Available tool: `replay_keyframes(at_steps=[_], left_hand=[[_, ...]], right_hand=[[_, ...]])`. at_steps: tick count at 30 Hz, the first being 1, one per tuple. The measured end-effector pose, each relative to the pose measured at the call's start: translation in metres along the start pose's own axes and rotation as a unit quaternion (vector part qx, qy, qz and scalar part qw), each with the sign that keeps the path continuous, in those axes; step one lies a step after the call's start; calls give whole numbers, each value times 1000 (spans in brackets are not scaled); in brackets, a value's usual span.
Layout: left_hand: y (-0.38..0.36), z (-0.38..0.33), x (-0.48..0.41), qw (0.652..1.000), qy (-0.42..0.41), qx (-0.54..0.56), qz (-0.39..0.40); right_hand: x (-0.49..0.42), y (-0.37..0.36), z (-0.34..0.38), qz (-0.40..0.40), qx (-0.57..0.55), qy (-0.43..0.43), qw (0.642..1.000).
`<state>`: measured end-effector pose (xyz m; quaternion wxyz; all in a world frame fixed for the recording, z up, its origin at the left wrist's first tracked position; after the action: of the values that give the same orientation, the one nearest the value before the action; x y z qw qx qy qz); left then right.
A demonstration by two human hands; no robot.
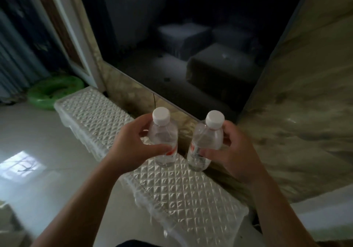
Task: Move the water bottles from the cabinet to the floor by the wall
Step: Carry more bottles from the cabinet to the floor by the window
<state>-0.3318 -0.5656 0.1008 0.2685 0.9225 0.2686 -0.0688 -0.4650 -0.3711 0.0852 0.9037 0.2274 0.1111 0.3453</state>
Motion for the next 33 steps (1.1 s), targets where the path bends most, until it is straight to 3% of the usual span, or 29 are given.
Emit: replay_keyframes(at_steps=[8, 22, 33], left_hand=[[96, 50, 30, 998, 29, 10, -49], [302, 145, 116, 981, 102, 21, -162], [391, 211, 133, 965, 143, 19, -219]], right_hand=[[-25, -90, 55, 43, 12, 32, 998], [-63, -325, 162, 149, -5, 87, 985], [-102, -423, 211, 208, -11, 116, 971]])
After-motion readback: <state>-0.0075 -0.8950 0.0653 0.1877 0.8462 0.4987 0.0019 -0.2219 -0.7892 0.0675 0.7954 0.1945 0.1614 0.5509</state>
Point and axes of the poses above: each hand's wrist, its own x-axis away from the middle knuckle, its own y-axis out of the back of the hand, z = x × y, the point moved 9 cm from there along -x, towards the middle knuckle, and after that the axes turned 3 degrees about x, right-handed, at the moved point
